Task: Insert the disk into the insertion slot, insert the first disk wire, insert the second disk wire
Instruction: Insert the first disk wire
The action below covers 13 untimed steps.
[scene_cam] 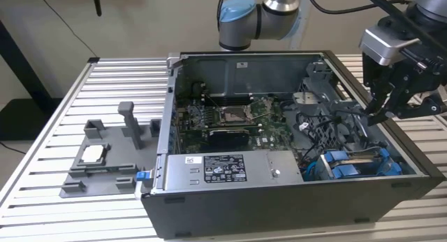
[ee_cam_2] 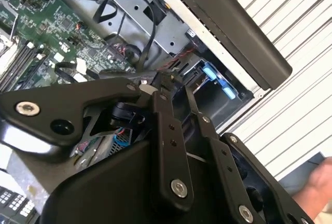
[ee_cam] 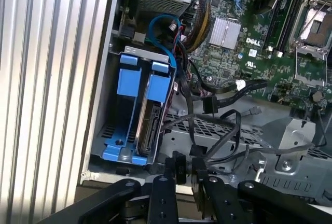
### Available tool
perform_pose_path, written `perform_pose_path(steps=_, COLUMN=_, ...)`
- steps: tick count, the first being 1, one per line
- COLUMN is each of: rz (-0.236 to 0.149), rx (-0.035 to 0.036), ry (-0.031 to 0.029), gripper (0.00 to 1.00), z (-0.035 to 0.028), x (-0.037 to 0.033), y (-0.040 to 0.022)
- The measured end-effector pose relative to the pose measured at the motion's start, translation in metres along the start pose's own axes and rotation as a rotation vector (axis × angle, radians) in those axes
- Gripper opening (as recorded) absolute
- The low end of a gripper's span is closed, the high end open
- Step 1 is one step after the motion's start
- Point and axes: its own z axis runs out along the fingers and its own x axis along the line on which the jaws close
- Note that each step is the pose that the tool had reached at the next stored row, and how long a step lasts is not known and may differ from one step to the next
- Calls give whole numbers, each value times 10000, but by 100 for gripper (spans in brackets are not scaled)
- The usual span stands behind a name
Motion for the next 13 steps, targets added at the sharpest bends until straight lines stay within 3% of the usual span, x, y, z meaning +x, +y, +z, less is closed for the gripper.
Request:
perform_pose_path(steps=3, rz=-36, rx=-64, ry=280, gripper=27, z=21, x=-14, y=0)
perform_pose_path(steps=5, rz=-51, rx=-90, ry=391, gripper=27, z=36, x=-26, y=-1)
perform_pose_path(steps=8, rz=-53, rx=-93, ry=407, gripper=27, z=38, x=-35, y=-3)
perform_pose_path(steps=10, rz=-53, rx=-94, ry=409, gripper=19, z=38, x=-38, y=-3)
perform_pose_path(steps=13, rz=-53, rx=-95, ry=410, gripper=19, z=38, x=-38, y=-8)
